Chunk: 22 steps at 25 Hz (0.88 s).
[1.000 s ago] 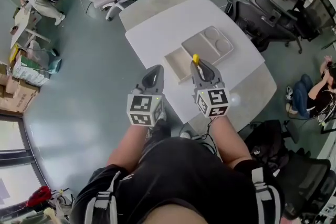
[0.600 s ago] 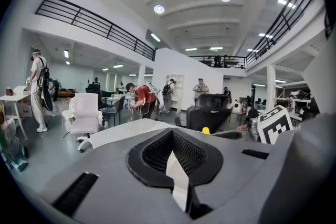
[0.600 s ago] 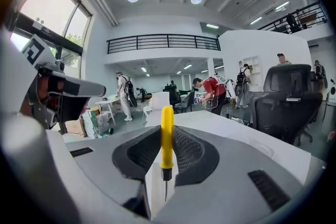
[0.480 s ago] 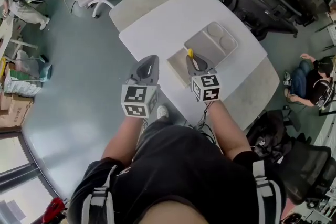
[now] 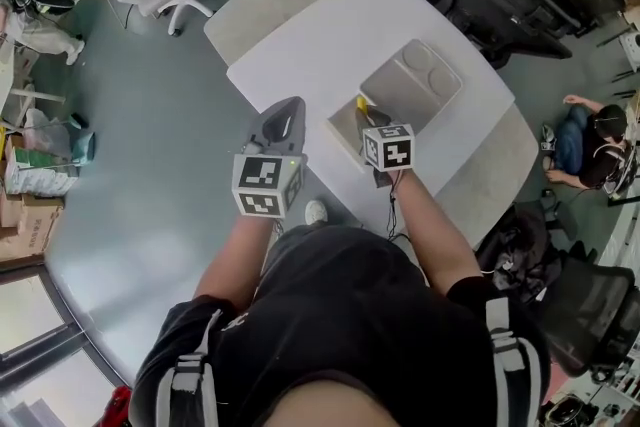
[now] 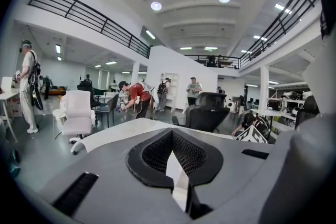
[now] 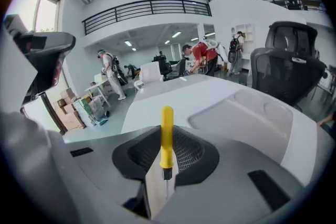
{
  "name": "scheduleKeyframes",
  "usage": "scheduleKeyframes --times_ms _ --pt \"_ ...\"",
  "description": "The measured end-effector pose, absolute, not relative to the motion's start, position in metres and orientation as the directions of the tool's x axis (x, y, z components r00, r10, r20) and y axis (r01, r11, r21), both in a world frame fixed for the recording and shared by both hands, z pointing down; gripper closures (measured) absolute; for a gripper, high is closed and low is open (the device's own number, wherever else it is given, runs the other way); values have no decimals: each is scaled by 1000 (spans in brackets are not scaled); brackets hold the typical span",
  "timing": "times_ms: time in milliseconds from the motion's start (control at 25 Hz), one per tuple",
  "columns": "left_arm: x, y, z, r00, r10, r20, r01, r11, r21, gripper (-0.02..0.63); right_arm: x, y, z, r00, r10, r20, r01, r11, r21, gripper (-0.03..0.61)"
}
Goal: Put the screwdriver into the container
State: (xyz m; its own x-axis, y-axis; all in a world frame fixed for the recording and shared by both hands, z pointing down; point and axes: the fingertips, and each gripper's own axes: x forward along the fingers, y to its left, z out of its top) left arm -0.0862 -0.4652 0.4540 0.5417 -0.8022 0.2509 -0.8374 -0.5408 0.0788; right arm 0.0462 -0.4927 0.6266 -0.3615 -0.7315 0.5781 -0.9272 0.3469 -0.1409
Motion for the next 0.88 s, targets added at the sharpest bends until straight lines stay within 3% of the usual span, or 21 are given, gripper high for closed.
scheduleKeyframes --times_ms 320,880 --pt "-104 -478 459 542 -802 251 -838 -538 90 607 54 -504 665 -271 -630 728 -963 187 -196 512" --pt "-130 -484 467 536 -804 257 -842 -529 104 607 45 -498 725 -200 -374 906 -962 249 -110 512"
